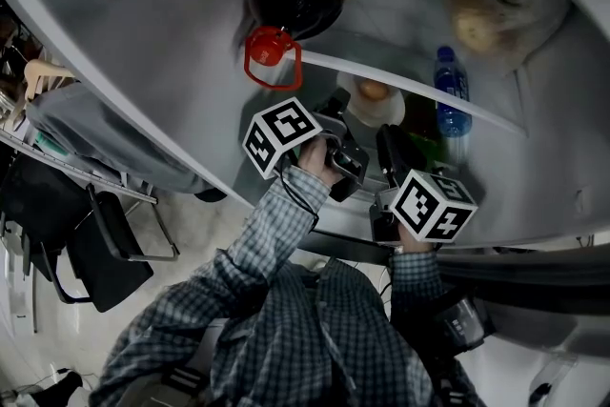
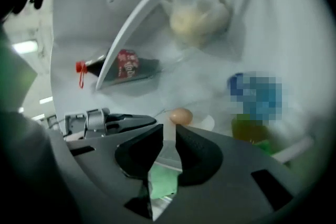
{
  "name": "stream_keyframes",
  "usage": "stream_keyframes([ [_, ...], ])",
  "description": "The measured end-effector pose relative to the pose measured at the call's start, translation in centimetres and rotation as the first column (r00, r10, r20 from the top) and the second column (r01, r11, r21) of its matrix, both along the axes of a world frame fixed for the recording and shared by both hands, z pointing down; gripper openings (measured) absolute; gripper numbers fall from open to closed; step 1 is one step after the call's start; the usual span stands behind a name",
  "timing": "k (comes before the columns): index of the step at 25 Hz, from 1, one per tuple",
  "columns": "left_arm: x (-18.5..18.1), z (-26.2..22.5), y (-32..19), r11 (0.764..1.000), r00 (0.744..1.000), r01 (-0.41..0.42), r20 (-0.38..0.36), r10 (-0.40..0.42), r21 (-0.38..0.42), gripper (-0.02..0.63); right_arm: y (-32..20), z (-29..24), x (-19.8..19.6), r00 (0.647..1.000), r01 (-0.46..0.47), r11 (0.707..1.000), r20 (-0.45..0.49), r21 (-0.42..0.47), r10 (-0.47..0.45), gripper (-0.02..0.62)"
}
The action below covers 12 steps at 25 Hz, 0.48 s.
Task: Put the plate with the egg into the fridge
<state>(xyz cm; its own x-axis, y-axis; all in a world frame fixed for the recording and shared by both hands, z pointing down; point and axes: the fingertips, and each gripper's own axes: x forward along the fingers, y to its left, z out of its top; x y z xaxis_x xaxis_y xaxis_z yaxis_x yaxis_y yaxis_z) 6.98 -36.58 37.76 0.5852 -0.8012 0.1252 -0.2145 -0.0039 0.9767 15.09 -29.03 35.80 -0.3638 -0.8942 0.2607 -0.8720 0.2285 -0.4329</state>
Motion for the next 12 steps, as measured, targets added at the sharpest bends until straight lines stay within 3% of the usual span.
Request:
stream_keyframes([
  [2,0.1,-0.1,0.0,1.0,1.0,-0.005,-0.001,0.005,0.001,0.029,0.1,-0.3,-0.1,0.982,0.032,0.998,-0.189,0.052,-0.022,0.09],
  [4,0.1,-0.1,0.1,1.0,1.0,-0.01,0.0,0.01,0.002,0.029,0.2,0.0,-0.2,0.911,0.08,0.994,-0.411,0.078,-0.041,0.116],
  [6,0.1,-0.1,0.1,1.0,1.0,-0.012,0.001,0.012,0.003,0.029,0.3,0.6,-0.4,0.774,0.129,0.989,-0.631,0.079,-0.05,0.118],
  [8,0.1,-0.2,0.1,1.0,1.0,-0.015,0.001,0.015,0.004,0.029,0.4,1.2,-0.8,0.61,0.177,0.982,-0.791,0.067,-0.056,0.117],
  [10,0.2,-0.2,0.2,1.0,1.0,-0.017,0.002,0.017,0.005,0.029,0.3,1.7,-1.1,0.434,0.223,0.973,-0.899,0.05,-0.053,0.117],
  [12,0.2,-0.2,0.2,1.0,1.0,-0.018,0.002,0.018,0.005,0.029,0.0,2.2,-1.5,0.297,0.26,0.965,-0.954,0.029,-0.051,0.118],
])
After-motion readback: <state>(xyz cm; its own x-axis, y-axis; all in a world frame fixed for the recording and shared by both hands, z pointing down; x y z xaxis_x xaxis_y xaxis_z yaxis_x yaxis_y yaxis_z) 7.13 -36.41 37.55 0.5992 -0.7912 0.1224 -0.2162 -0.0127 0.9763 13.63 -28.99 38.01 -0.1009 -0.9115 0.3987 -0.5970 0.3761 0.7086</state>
